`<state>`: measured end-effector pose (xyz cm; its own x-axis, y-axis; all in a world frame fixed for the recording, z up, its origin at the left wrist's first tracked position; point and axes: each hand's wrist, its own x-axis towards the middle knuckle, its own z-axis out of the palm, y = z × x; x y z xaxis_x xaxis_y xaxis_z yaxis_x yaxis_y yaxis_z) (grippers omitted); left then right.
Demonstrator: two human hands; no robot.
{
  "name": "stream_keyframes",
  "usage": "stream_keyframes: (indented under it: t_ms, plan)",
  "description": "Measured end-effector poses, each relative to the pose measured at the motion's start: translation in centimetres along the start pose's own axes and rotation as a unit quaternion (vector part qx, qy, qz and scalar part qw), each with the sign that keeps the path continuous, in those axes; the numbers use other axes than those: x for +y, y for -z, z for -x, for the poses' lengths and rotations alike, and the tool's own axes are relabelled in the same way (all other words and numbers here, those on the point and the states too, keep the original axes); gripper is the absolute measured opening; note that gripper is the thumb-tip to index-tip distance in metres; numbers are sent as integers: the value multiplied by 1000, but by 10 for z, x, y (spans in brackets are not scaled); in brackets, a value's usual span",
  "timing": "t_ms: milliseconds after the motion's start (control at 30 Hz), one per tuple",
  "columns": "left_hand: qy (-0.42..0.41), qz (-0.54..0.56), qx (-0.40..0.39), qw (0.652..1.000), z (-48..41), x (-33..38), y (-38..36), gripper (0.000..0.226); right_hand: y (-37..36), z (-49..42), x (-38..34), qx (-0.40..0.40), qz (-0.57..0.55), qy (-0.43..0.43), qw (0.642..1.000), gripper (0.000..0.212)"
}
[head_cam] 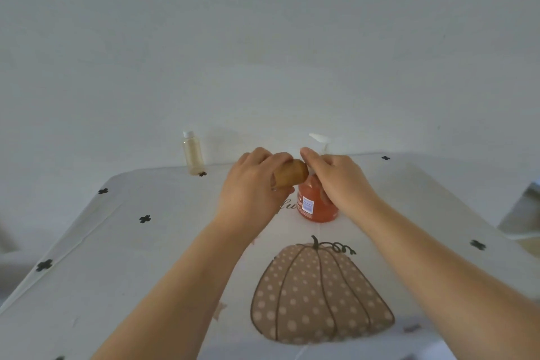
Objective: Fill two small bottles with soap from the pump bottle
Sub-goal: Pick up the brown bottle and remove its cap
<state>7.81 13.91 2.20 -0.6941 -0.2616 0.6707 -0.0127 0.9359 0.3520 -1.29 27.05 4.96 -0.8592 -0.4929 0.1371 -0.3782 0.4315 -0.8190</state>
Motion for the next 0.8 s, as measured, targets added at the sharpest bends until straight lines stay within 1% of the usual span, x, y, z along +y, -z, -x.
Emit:
stream_keyframes:
  t_ms: [133, 200, 267, 333, 367, 400, 500, 567, 600, 633, 700, 767, 800]
  plan:
    - [38, 46, -67, 996, -3, 11, 10, 42, 5, 8, 2, -11, 15, 9, 1000, 50]
    - [68, 66, -118, 988, -6, 18, 16, 34, 7, 10, 6, -15, 21, 16, 1000, 48]
    - [126, 145, -179, 965, -9, 20, 18, 23, 11, 11, 12, -24, 25, 31, 999, 42]
    - [189, 219, -223, 931, -11, 18, 18, 29, 17, 12, 17, -51, 17, 51, 997, 29]
    - [206, 226, -231, 924, -12, 16, 17, 33, 21, 11, 19, -69, 6, 59, 996, 18]
    - [216, 225, -230, 922, -11, 15, 16, 36, 24, 11, 20, -85, -5, 62, 994, 10]
    - [187, 191, -184, 946, -8, 17, 11, 29, 34, 9, 22, -101, -28, 30, 994, 17]
    - [140, 159, -157, 965, -6, 21, 8, 31, 36, 10, 21, -100, 7, 0, 995, 38]
    - [119, 145, -154, 970, -6, 23, 6, 34, 36, 10, 21, -93, 20, -11, 995, 46]
    - [102, 133, -157, 973, -6, 25, 4, 37, 37, 11, 22, -87, 20, -13, 996, 46]
    - [96, 130, -170, 972, -7, 25, 1, 37, 40, 13, 26, -97, -22, 4, 995, 36]
    - [124, 168, -194, 959, -7, 21, 0, 36, 45, 13, 32, -128, -68, 37, 989, 14]
    - [141, 187, -204, 950, -6, 19, 0, 34, 48, 13, 34, -140, -80, 46, 986, 11]
